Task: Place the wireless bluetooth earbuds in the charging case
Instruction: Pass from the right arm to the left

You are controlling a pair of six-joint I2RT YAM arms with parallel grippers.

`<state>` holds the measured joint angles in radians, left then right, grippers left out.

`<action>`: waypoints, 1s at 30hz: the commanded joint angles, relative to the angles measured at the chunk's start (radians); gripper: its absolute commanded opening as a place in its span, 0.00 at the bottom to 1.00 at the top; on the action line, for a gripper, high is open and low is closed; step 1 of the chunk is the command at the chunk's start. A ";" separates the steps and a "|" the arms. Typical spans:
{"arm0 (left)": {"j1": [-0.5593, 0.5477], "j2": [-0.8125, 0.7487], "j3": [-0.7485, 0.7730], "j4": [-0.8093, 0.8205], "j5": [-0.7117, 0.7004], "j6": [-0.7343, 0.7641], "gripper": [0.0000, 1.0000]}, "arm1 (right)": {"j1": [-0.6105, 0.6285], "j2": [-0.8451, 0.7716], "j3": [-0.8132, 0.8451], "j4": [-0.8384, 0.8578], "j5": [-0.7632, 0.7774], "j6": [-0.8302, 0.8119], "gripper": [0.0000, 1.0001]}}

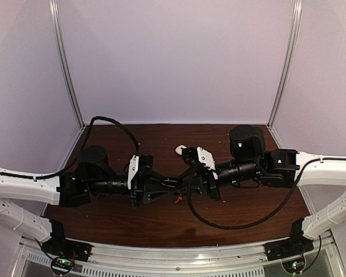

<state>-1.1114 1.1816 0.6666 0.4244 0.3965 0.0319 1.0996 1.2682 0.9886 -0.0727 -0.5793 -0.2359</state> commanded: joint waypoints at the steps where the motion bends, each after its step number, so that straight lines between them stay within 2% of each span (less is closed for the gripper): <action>1: 0.016 -0.030 -0.017 0.074 -0.018 0.001 0.12 | 0.006 -0.030 -0.013 0.054 -0.038 0.023 0.02; 3: 0.016 -0.033 -0.020 0.077 -0.015 0.006 0.12 | 0.006 -0.032 -0.016 0.060 -0.040 0.025 0.02; 6: 0.016 -0.036 -0.022 0.078 -0.024 0.007 0.23 | 0.006 -0.031 -0.016 0.061 -0.040 0.026 0.02; 7: 0.016 -0.038 -0.023 0.080 -0.029 0.005 0.24 | 0.006 -0.030 -0.015 0.061 -0.040 0.026 0.01; 22: 0.018 -0.054 -0.038 0.105 -0.075 0.002 0.29 | 0.006 -0.032 -0.019 0.057 -0.039 0.025 0.00; 27: 0.018 -0.054 -0.036 0.105 -0.075 0.006 0.21 | 0.007 -0.030 -0.019 0.056 -0.041 0.025 0.01; 28: 0.017 -0.053 -0.035 0.105 -0.073 0.006 0.22 | 0.006 -0.030 -0.019 0.057 -0.040 0.026 0.01; 30: 0.017 -0.048 -0.031 0.103 -0.064 0.006 0.31 | 0.006 -0.026 -0.017 0.056 -0.040 0.027 0.01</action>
<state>-1.1095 1.1439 0.6331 0.4713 0.3706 0.0292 1.0996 1.2659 0.9810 -0.0147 -0.5869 -0.2287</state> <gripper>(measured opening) 0.256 0.227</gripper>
